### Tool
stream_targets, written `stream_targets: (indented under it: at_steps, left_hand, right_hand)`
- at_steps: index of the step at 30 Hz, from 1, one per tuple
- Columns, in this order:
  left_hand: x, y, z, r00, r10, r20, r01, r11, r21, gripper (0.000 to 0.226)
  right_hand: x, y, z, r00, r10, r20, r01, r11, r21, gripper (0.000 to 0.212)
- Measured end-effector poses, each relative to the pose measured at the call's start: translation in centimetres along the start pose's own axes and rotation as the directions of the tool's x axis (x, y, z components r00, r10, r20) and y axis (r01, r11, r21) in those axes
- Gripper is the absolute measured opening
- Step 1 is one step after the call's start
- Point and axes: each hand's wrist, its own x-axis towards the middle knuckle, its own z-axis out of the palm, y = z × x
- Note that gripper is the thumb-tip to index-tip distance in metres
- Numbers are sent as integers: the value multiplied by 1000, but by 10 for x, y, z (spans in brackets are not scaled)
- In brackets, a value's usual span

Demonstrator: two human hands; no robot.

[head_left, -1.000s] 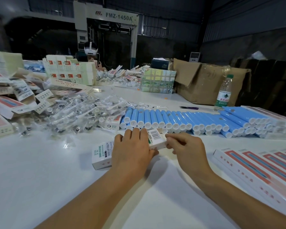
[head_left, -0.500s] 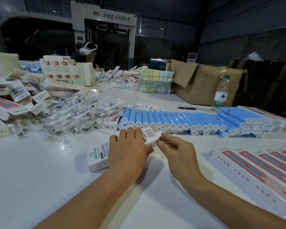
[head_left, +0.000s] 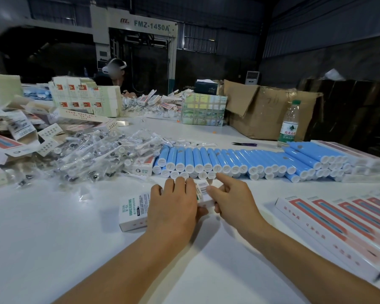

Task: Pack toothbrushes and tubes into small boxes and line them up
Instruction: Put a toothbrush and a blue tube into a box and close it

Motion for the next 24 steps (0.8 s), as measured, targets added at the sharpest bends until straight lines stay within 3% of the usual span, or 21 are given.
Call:
stream_targets:
  at_steps: [5,14,17,19,20,21,22,23,24]
  left_hand:
    - [-1,3,3,1000,-3,-16,3,1000,-1,58]
    - [-5,5,4,1000,6,-24,-5,999,32,58]
    - [-2,3,3,999,-6,-42,7,1000,14,59]
    - [1,1,1,997,-41,-58,41,999,-6,62]
    - [3,0,-1,996,-62,-70,62,998,-9,64]
    - [4,-1,-2,993,-78,-85,78,997,-8,64]
    - [4,-2,-4,991,-88,-97,88,996,-7,64]
    - [4,-3,-4,990,-90,-106,90,996,-7,64]
    - [2,-2,-4,990,-83,-113,83,997,-10,65]
  right_hand:
    - [-5,-2,-3,999,44,0,-44,997,70,13]
    - [-7,-3,4,997,78,10,-79,991,105,21]
    - [-7,0,2,998,-59,8,59,995,-85,23]
    - [-3,1,-5,974,-204,-96,178,957,-229,20]
    - [-1,1,-7,960,-228,-163,190,957,-220,28]
    - [2,0,-9,963,-162,-215,139,983,-116,40]
    - [5,-1,-10,978,2,-208,16,996,87,49]
    - [6,-3,-9,975,196,-105,-150,929,339,52]
    - [6,-3,-7,937,335,103,-333,761,556,50]
